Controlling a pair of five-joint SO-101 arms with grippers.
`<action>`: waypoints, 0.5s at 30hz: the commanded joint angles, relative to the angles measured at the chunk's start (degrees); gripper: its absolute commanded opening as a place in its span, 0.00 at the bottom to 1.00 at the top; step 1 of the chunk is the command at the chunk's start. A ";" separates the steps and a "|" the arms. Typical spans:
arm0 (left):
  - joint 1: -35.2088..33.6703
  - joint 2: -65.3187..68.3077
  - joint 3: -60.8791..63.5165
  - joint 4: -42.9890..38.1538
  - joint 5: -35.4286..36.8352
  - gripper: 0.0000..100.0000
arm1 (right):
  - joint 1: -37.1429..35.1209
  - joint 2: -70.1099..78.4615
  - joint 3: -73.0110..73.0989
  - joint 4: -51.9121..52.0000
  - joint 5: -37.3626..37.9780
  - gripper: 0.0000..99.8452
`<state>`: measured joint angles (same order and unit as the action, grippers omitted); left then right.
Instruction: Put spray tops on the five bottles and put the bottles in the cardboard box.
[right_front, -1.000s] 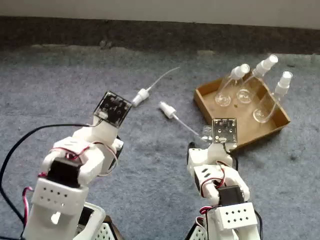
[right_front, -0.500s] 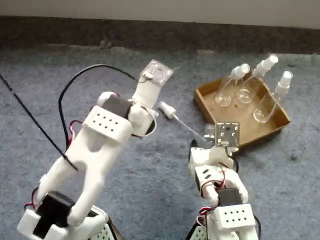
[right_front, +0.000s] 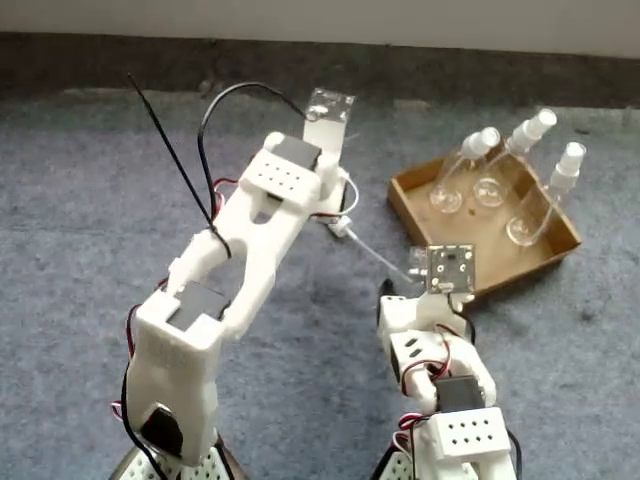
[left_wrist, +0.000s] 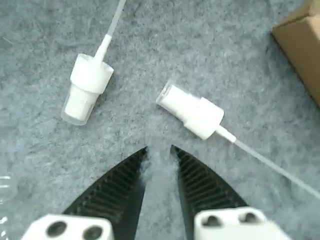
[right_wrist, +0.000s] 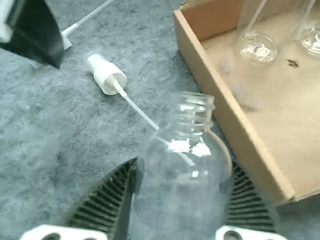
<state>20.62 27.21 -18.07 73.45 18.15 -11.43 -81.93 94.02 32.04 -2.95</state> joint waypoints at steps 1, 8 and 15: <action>1.10 4.26 -9.71 2.64 5.63 0.16 | 0.31 -0.84 -0.40 -1.45 2.99 0.19; 1.10 10.59 -15.16 2.73 21.45 0.32 | 0.31 -0.84 -0.40 -1.45 3.08 0.19; 0.66 15.60 -18.07 2.81 26.20 0.33 | 0.31 -0.84 -0.40 -1.45 3.25 0.19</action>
<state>20.62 42.42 -32.22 75.74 42.42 -11.43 -81.93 94.02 32.04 -0.48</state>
